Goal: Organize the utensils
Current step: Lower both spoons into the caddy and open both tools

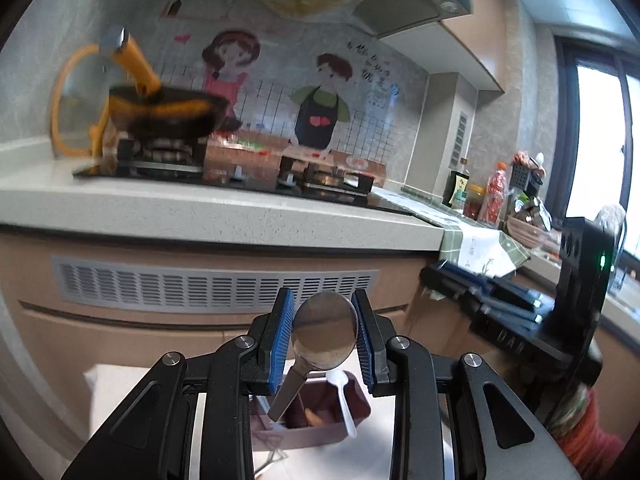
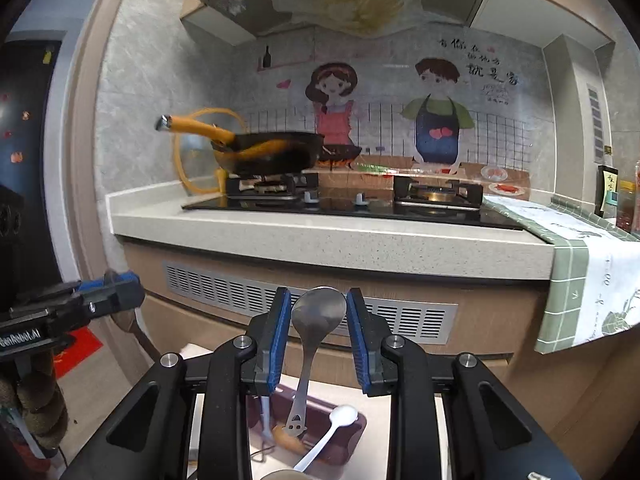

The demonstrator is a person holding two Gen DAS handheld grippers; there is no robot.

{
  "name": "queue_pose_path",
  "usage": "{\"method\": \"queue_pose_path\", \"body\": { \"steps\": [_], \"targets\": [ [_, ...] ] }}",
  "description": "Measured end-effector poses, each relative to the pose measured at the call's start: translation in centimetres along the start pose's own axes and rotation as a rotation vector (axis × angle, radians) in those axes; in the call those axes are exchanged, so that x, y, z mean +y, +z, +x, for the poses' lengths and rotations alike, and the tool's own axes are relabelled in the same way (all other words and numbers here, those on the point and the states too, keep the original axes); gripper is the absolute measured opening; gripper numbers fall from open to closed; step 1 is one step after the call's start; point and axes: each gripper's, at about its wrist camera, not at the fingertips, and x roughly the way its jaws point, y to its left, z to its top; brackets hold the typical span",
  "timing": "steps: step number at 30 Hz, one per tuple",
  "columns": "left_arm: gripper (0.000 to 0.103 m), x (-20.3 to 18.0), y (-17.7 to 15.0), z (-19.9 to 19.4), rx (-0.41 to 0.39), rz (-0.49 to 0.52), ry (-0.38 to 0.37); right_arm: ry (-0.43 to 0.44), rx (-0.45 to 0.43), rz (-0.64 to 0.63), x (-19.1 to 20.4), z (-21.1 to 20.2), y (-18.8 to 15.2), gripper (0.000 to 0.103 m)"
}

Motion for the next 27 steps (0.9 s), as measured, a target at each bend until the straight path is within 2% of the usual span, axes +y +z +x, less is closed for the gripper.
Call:
{"method": "queue_pose_path", "body": {
  "steps": [4, 8, 16, 20, 23, 27],
  "targets": [
    [0.031, 2.5, -0.7, 3.2, 0.039, -0.078, -0.075, 0.003, 0.053, -0.011, 0.1, 3.7, -1.3, 0.026],
    [0.031, 3.9, -2.3, 6.2, 0.072, -0.090, -0.085, -0.011, 0.115, -0.027, 0.2, 6.8, -3.1, 0.026],
    [0.031, 7.3, -4.5, 10.3, 0.128, -0.209, -0.145, -0.031, 0.218, -0.025, -0.3, 11.3, -5.7, 0.026],
    [0.032, 8.0, -6.0, 12.0, 0.194, -0.240, -0.164, -0.037, 0.272, -0.037, -0.3, 13.0, -7.0, 0.026],
    [0.033, 8.4, -6.8, 12.4, 0.228, -0.267, -0.166, 0.000, 0.332, -0.009, -0.5, 14.0, -8.3, 0.027],
    [0.036, 8.5, -7.5, 10.7, 0.210, -0.244, -0.126, 0.033, 0.371, 0.033, -1.0, 14.3, -9.3, 0.029]
  ]
}}
